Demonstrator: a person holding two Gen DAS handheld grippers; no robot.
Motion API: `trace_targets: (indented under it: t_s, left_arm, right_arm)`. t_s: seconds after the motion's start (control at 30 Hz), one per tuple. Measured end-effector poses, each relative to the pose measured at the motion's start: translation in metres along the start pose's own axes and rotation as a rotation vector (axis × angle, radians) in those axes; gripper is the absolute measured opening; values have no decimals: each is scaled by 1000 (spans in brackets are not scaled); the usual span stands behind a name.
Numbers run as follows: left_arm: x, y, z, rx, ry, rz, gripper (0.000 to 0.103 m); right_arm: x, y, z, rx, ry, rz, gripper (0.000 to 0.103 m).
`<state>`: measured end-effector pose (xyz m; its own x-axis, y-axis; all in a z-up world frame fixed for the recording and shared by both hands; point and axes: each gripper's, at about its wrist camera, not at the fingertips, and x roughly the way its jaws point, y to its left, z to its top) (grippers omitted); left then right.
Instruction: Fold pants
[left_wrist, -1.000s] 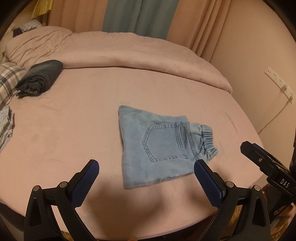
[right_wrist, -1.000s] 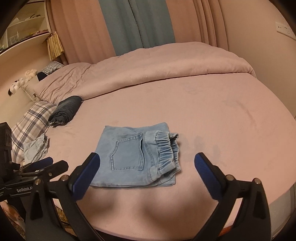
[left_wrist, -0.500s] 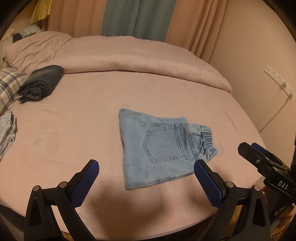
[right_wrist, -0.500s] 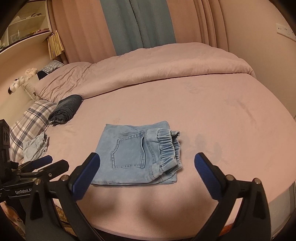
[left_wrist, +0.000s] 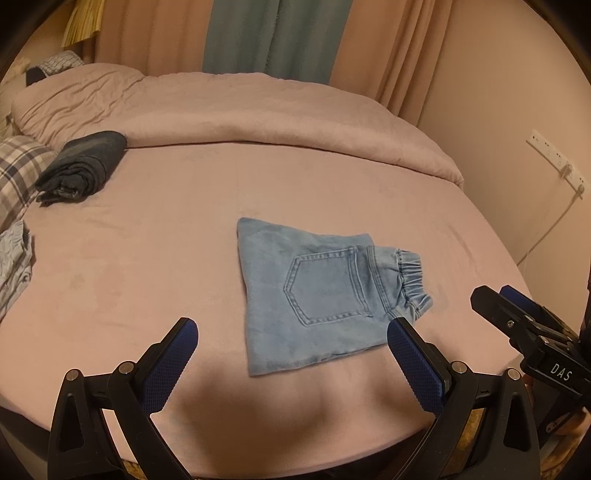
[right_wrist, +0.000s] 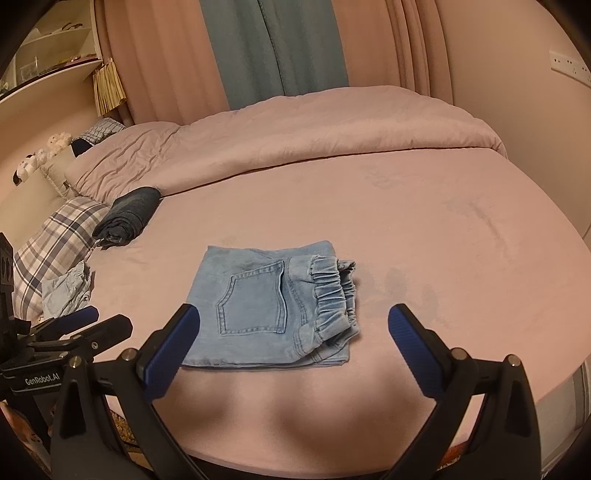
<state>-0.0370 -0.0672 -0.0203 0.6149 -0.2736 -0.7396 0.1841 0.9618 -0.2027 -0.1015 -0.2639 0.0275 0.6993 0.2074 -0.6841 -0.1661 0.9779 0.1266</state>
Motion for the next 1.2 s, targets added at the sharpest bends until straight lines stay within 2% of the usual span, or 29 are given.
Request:
trace_targets:
  t_s: [1.2]
  left_arm:
    - [4, -14, -4, 19, 20, -22, 102]
  right_arm:
    - [1, 1, -6, -4, 7, -22, 103]
